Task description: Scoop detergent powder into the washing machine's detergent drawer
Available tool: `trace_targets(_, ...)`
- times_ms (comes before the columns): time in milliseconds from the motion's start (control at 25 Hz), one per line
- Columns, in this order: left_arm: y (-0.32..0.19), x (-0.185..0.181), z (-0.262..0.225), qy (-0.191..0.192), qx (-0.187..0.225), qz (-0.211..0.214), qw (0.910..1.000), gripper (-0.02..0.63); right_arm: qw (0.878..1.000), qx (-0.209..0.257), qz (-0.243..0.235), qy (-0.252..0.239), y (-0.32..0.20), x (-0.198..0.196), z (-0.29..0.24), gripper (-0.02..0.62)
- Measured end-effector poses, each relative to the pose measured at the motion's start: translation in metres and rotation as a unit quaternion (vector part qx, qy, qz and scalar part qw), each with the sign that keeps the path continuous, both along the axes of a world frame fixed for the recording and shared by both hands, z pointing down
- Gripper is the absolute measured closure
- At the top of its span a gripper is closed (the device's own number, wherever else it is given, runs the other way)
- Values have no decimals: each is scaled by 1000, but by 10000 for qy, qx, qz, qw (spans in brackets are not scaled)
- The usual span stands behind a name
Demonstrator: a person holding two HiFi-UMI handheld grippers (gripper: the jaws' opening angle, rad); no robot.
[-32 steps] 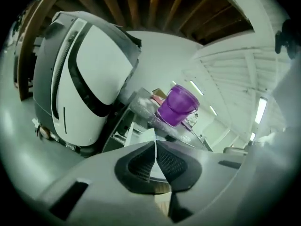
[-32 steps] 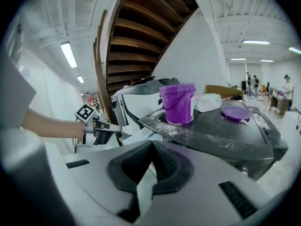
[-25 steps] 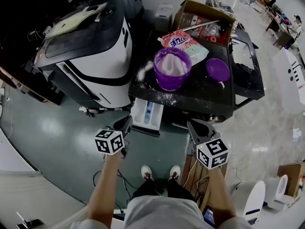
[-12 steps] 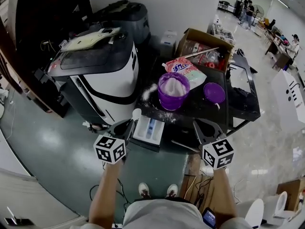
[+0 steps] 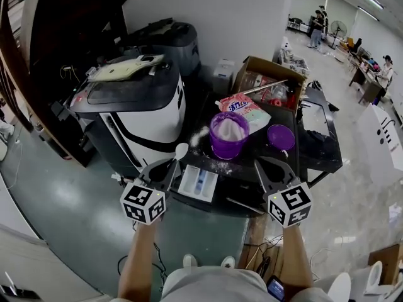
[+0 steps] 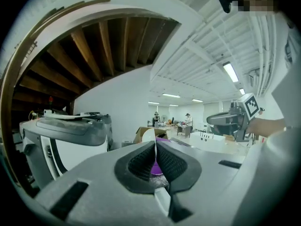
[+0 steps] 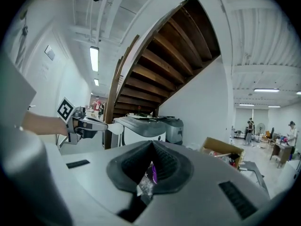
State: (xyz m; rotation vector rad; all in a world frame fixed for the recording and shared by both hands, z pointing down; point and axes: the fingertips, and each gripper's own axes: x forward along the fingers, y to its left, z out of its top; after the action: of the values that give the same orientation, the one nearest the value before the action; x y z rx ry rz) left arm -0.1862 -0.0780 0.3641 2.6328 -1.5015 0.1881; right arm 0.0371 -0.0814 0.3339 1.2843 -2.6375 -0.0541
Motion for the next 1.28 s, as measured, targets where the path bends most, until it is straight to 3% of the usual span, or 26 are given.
trace_targets(440,14,4,-43,-190,541,46,9983,592,9995,285,-44,89,5,-7,-20,600)
trace_targets(1280,26,9,-37,-225,477,123,9985,591,9997,188,-15,182,13,-11,-6,600)
